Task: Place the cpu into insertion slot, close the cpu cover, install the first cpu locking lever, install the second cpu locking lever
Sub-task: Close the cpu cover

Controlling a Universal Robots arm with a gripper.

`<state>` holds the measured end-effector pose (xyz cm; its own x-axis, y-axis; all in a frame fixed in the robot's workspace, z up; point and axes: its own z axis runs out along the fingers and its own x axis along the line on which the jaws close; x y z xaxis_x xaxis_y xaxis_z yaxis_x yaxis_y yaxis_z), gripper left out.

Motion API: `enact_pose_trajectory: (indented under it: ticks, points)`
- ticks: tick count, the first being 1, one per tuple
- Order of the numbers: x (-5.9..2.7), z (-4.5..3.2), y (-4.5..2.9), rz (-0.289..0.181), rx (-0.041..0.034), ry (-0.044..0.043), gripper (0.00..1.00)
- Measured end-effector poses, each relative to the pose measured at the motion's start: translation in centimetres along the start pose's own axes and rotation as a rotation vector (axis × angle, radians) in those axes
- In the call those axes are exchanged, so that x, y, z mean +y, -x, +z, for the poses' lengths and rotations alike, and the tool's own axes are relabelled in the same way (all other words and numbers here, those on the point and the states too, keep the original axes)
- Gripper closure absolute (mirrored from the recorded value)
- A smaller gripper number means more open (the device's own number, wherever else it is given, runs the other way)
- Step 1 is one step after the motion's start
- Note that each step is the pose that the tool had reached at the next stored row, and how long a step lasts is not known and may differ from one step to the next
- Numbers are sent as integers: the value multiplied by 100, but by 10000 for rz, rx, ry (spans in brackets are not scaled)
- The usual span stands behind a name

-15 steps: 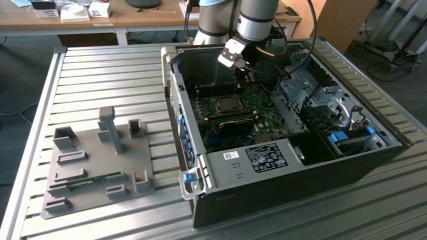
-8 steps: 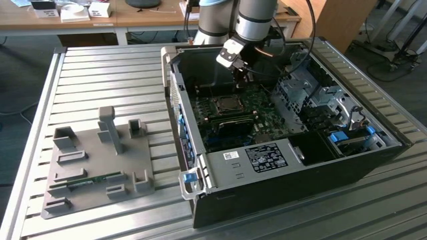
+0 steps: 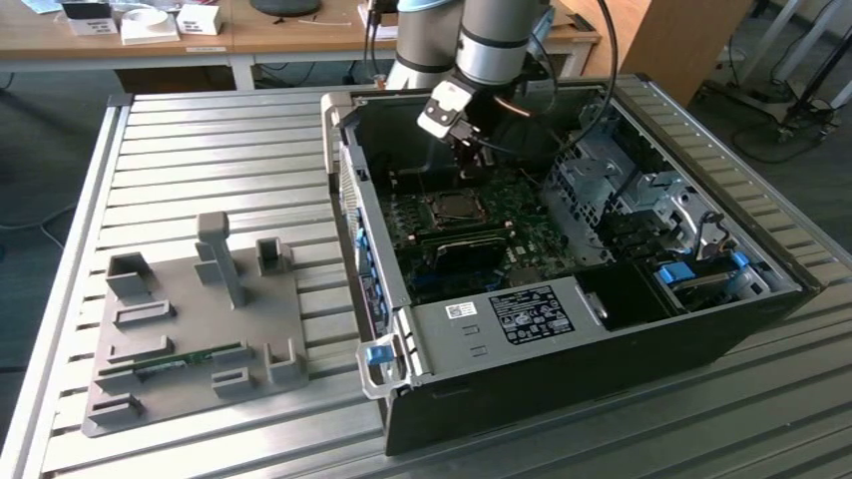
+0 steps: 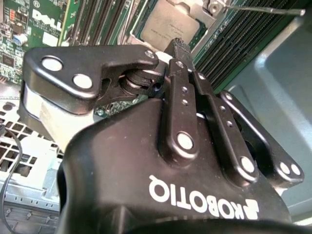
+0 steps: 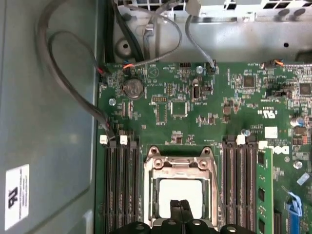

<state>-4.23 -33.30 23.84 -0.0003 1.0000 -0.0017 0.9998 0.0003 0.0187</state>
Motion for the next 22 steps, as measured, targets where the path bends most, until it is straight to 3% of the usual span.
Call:
enact_pose_trajectory:
  ticks: [6,11,17,22]
  points:
    - [-36,26,41,1,0,1,89]
    - [-123,50,51,1,0,4,89]
    - [-125,50,52,-2,-4,3,89]
    - [-125,54,51,-669,10,5,89]
